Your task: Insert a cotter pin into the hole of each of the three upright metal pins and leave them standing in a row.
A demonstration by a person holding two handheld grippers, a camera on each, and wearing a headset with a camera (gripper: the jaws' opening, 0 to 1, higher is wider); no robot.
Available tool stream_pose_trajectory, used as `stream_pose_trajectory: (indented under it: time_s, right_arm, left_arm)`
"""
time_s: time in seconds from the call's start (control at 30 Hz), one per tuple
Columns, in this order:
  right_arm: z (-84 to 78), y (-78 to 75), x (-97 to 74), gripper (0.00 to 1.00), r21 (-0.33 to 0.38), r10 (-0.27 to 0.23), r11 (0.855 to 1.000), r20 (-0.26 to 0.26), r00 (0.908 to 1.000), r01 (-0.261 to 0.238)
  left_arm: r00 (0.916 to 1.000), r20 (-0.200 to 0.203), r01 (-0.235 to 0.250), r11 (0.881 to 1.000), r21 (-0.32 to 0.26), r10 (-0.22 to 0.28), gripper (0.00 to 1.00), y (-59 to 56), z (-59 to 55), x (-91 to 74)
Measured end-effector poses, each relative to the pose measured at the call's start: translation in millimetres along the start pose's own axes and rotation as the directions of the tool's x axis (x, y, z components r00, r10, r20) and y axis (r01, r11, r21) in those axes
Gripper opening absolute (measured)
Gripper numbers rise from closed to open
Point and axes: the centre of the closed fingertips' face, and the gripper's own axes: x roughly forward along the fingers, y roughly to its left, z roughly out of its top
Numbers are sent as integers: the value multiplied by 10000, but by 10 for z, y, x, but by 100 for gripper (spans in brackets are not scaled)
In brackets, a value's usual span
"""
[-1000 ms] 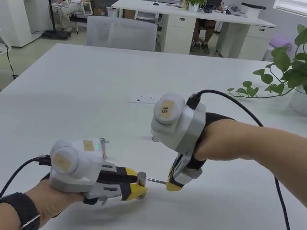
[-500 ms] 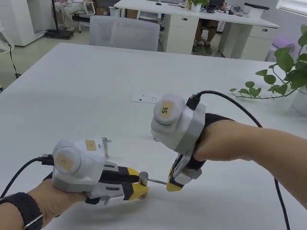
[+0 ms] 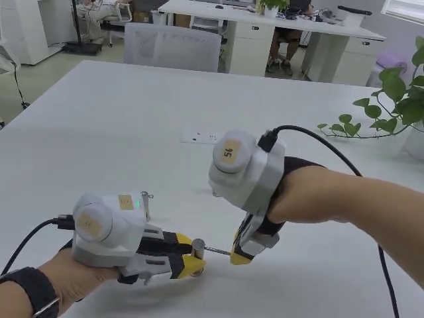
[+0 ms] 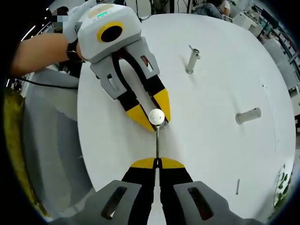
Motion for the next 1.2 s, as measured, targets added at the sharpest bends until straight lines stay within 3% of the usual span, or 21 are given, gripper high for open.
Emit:
stream_pose_trajectory:
  time_s: [0.53, 1.2]
  right_arm:
    - [10, 25, 14, 3, 201, 102, 9998, -250, 9996, -97]
    - [125, 42, 38, 3, -85, -247, 9997, -303, 9992, 244]
  left_arm:
    - [10000, -24, -51, 10000, 3, 51, 11, 8, 9, -15]
    - [10000, -16, -44, 10000, -5, 44, 11, -28, 6, -22]
